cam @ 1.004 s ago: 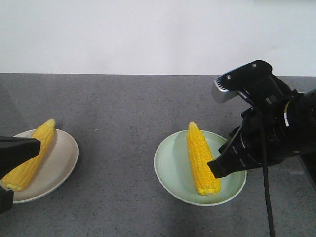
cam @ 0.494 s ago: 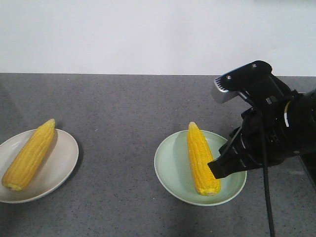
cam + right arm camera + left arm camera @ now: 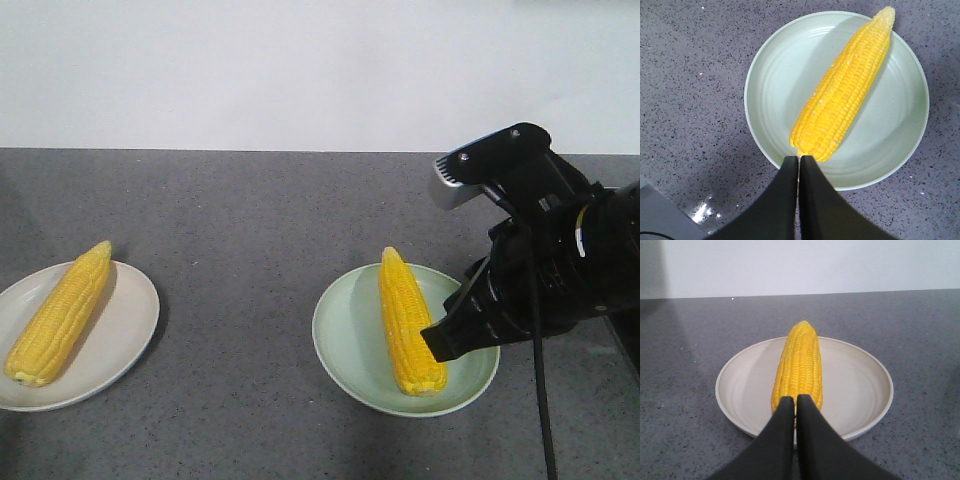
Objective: Distribute corn equally
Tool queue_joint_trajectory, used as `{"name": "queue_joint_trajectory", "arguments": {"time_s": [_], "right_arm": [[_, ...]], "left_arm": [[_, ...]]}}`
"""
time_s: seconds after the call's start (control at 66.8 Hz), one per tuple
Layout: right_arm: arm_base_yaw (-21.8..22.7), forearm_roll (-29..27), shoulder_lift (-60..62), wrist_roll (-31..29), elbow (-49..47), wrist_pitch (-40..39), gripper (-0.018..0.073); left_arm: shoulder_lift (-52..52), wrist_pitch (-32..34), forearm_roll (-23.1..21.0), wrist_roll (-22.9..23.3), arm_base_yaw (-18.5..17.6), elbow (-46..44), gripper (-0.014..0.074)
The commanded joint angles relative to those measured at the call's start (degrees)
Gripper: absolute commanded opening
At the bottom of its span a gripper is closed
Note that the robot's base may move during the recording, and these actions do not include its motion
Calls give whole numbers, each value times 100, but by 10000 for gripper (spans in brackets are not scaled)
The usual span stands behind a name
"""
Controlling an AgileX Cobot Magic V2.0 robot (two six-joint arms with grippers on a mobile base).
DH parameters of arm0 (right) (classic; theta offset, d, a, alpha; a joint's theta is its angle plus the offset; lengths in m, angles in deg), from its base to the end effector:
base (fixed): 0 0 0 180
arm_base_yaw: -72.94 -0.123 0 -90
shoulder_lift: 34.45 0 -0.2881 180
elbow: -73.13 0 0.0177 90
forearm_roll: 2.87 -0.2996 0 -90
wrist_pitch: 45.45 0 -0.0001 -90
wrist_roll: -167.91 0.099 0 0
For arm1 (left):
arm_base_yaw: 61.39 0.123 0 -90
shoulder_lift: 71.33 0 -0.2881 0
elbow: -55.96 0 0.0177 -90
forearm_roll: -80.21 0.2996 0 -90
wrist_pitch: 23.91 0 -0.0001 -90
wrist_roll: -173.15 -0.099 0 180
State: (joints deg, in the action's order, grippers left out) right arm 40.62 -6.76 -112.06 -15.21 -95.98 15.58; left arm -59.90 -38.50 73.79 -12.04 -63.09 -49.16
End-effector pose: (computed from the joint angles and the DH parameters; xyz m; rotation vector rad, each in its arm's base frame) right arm 0.2397 0.1586 0.3447 -0.7799 2.5130 0.2677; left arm 0.1125 -0.0061 0.1984 0.0309 1.7595 -0.0594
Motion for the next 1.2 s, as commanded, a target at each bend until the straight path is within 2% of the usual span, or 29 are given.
{"name": "queue_joint_trajectory", "arguments": {"time_s": [0.0,0.225,0.359,1.183], "right_arm": [[-5,6,149,-32,-144,-218,-10],[-5,0,149,-32,-144,-192,-10],[-5,0,149,-32,-144,-164,-10],[-5,2,149,-32,-144,-133,-10]], "left_arm": [[-230,484,13,67,17,-23,-8],[-536,633,13,330,17,293,-8],[-536,745,315,457,17,293,-8],[-524,785,390,457,17,277,-8]]}}
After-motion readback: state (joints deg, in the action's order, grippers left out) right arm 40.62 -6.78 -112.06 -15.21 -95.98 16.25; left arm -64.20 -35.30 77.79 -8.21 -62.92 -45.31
